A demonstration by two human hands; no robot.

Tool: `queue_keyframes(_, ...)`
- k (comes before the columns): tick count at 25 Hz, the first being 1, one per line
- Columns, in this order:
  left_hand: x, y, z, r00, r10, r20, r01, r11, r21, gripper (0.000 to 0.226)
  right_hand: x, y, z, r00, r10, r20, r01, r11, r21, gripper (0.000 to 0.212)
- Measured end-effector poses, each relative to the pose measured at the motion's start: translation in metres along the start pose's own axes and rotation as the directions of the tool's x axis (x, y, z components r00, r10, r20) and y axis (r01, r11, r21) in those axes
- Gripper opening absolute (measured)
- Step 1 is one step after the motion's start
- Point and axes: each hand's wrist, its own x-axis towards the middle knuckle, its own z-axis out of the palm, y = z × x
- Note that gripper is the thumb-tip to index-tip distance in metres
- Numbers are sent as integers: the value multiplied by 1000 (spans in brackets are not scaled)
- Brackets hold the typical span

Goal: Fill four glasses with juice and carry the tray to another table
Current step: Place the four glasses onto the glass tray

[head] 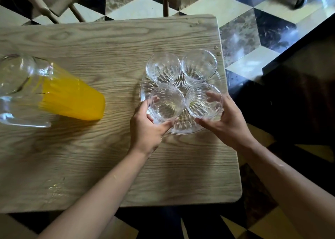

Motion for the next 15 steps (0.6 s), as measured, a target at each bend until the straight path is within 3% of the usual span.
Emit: queue_keyframes(15,5,-3,6,999,41,26,-42,999,21,88,0,2,0,999,33,-14,-34,999,-9,79)
